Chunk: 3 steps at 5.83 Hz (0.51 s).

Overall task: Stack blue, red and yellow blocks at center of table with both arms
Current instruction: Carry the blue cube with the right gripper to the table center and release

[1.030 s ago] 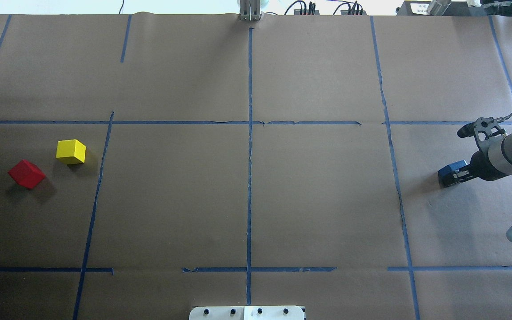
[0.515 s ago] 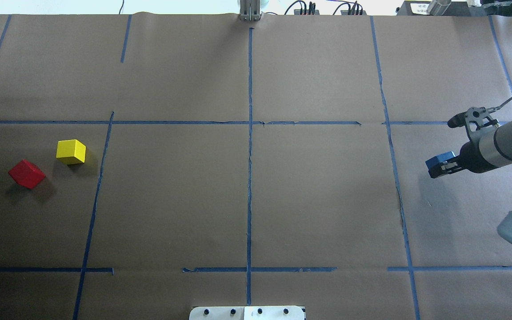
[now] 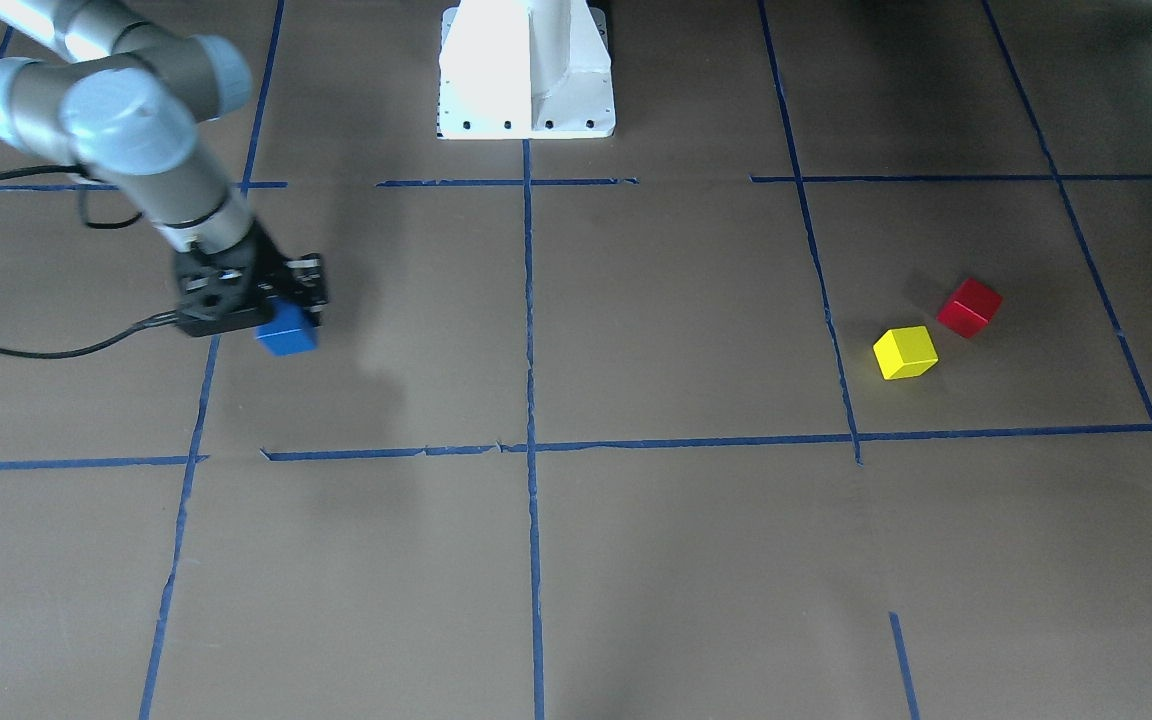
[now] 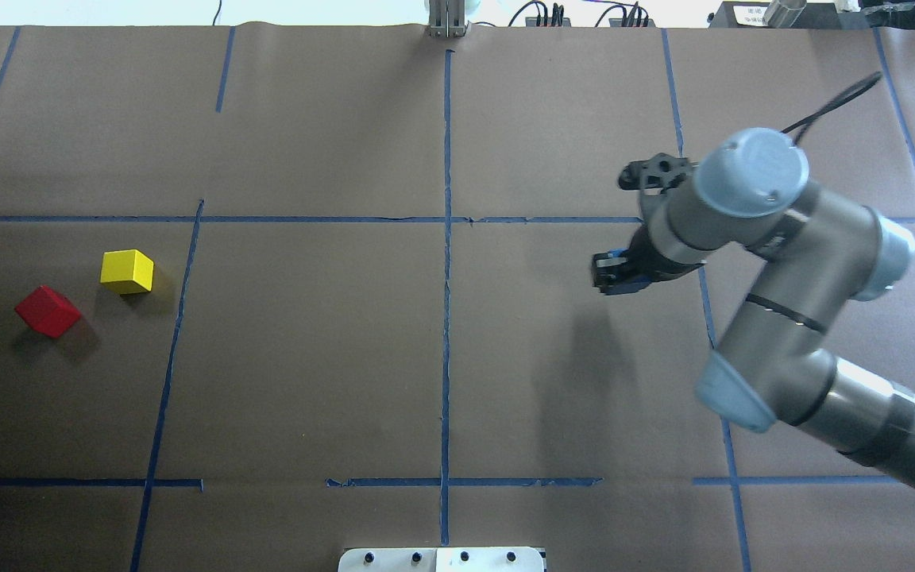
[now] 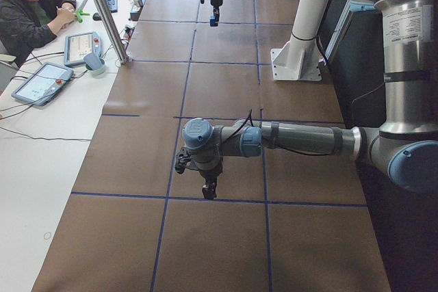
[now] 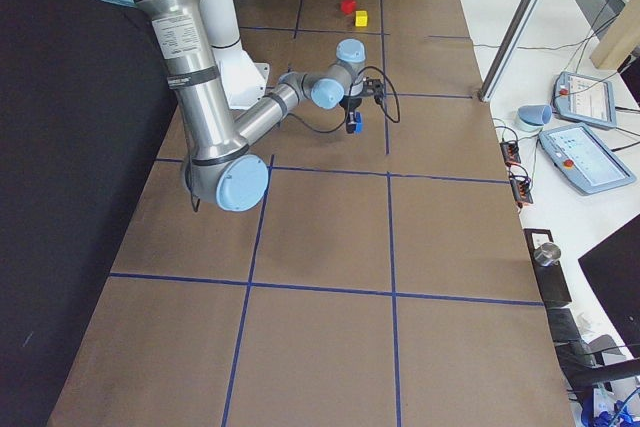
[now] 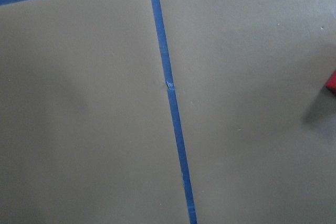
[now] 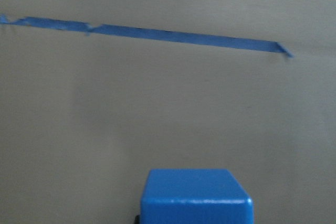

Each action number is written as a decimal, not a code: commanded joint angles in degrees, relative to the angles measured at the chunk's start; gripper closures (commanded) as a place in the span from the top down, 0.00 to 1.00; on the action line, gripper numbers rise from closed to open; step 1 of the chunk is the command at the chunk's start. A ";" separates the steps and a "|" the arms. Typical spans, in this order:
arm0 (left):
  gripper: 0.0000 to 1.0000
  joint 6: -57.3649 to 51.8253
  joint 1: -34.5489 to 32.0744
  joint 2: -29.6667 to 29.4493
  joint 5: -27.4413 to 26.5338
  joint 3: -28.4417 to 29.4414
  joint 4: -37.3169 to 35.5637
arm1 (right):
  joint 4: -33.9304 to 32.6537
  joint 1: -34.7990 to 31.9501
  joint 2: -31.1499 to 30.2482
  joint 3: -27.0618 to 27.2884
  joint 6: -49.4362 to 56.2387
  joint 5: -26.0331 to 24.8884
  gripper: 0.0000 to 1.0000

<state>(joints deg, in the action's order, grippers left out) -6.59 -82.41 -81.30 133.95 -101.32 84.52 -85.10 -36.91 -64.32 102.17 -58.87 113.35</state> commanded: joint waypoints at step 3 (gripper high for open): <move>1.00 0.00 0.06 0.00 0.00 -0.11 -0.06 | -5.10 10.18 26.25 -22.16 -16.09 -8.49 0.00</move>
<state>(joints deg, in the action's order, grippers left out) -6.59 -82.43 -81.30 133.94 -101.42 84.59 -91.34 -28.32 -41.27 84.46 -73.08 106.59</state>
